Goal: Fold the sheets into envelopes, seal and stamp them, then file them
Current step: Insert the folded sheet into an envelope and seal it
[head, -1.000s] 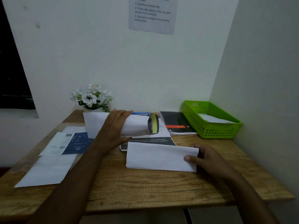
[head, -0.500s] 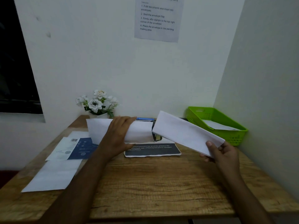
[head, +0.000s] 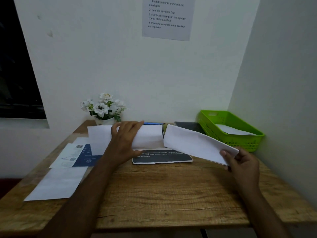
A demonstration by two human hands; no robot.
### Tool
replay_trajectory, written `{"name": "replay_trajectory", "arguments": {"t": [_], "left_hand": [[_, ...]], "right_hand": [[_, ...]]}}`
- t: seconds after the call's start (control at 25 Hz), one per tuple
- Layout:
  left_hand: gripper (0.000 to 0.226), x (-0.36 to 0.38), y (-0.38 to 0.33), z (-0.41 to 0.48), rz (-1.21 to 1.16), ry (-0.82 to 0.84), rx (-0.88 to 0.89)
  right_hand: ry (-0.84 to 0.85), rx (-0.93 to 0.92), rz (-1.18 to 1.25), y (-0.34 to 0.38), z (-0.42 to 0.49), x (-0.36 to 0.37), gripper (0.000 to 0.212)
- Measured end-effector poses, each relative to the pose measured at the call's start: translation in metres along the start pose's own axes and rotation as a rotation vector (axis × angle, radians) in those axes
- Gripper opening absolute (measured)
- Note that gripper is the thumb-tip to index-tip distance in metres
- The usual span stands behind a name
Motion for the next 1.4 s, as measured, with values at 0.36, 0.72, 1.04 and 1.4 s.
{"name": "replay_trajectory", "arguments": {"t": [0.36,0.72,1.04,1.4], "left_hand": [[0.095,0.006,-0.003,0.001,-0.004,0.059,0.049],[0.095,0.014,-0.016,0.002,-0.024,0.109,0.124],[0.093,0.008,-0.018,0.001,0.032,0.08,0.091],[0.092,0.005,-0.022,0.001,0.011,0.075,0.086]], "right_hand": [[0.028,-0.015,-0.02,0.004,0.0,-0.001,0.013],[0.145,0.011,-0.118,0.002,-0.003,0.007,0.01],[0.183,0.078,-0.025,0.001,-0.01,0.016,0.045],[0.051,0.079,0.19,-0.003,-0.009,0.01,0.016]]}}
Point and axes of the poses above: each hand's wrist, its own z-axis towards the middle knuckle, its own x-axis out of the palm, y = z × x, the point moved 4 cm from there along z, towards the middle knuckle, and after that the axes turned 13 degrees about y, right-handed, at the moved point
